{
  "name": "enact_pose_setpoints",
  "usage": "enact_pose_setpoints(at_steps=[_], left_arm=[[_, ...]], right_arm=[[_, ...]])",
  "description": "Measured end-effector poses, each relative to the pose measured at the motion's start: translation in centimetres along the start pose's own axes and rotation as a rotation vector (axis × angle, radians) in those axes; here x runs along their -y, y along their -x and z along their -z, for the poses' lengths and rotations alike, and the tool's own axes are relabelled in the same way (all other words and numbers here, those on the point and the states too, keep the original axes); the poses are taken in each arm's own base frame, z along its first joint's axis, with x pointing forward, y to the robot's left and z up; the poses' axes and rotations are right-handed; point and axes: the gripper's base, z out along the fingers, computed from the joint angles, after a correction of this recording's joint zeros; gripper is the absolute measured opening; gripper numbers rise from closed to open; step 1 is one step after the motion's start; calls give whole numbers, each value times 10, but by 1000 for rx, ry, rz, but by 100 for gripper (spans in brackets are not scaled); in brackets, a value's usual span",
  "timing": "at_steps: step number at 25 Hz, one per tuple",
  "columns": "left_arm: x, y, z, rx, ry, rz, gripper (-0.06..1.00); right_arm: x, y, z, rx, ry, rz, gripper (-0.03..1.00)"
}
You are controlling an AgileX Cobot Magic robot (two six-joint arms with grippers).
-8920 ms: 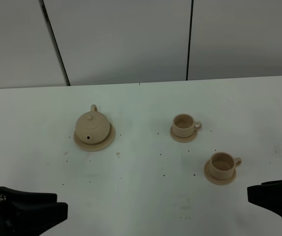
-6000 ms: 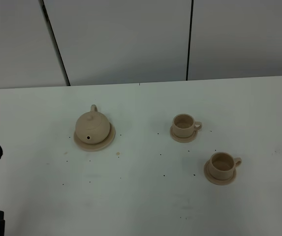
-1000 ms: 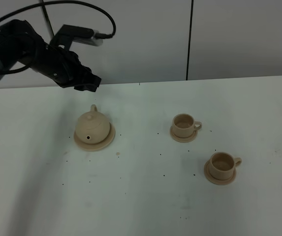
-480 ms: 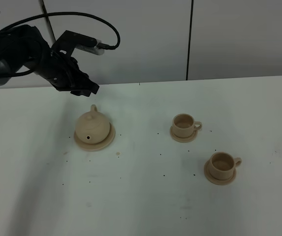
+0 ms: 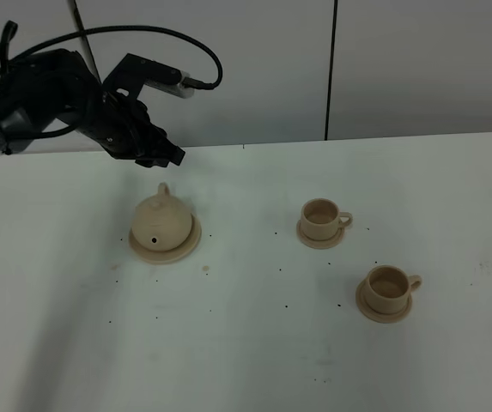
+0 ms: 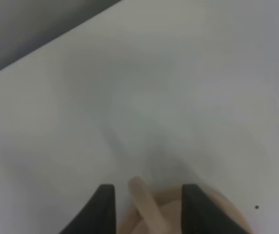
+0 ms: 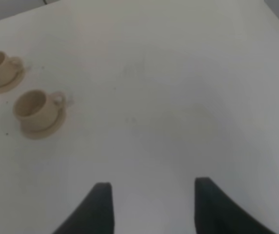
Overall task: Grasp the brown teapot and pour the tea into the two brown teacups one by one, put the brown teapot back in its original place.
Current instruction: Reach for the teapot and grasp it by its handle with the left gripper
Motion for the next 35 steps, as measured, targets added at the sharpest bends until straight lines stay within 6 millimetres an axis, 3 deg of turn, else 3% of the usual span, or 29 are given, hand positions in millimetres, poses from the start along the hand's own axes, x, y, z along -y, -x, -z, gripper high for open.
enact_pose_setpoints(at_steps=[9,35], left_arm=[[0,-10,-32,-33,-6,3,39],[-2,-9,-32,-21,21,-14,39]], right_arm=[[0,0,0,0,0,0,38],[0,0,0,2,0,0,38]])
